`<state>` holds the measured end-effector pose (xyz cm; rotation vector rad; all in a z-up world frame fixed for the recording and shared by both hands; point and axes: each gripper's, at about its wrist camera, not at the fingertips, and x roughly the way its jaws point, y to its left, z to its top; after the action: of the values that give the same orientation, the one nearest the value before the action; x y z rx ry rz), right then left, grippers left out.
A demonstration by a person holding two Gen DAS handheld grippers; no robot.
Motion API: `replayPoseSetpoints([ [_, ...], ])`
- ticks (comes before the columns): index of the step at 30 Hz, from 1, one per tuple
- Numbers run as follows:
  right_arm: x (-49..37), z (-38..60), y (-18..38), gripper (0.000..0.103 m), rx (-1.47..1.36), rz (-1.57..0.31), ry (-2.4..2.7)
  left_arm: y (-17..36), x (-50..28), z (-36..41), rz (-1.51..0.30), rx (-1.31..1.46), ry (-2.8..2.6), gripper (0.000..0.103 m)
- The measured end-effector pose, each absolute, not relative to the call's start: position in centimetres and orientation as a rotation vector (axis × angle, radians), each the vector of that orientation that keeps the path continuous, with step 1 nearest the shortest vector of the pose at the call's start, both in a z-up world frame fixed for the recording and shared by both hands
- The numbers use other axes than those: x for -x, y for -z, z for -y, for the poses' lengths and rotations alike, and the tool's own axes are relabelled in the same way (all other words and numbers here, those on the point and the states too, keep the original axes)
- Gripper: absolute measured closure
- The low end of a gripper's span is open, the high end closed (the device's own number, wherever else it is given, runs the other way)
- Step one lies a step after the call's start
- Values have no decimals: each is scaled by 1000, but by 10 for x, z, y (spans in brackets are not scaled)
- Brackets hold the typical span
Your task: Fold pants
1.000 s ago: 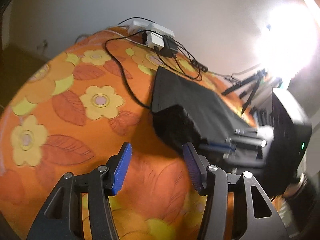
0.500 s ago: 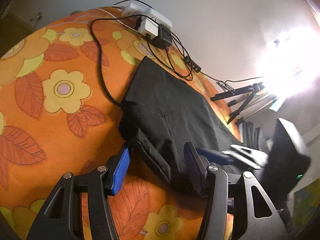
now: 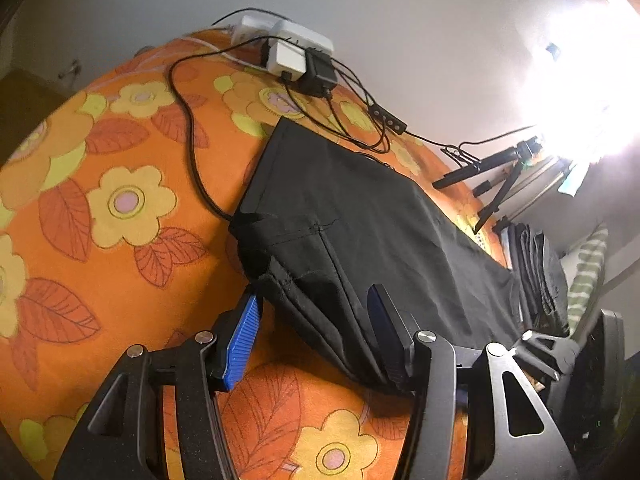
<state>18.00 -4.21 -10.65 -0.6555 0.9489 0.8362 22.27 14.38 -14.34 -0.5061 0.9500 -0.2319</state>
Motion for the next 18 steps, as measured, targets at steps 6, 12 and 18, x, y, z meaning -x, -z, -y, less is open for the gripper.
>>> replayPoseSetpoints([
  [6,-219,57,90,97,440,-1014,-870,125,-206,-140,-920,375,230,50],
  [12,-256,74,89,100,326,-1060,-830,119,-189,-89,-927,185,403,50],
  [18,-278,88,90,100,299,-1062,-787,127,-188,-39,-974,107,569,50],
])
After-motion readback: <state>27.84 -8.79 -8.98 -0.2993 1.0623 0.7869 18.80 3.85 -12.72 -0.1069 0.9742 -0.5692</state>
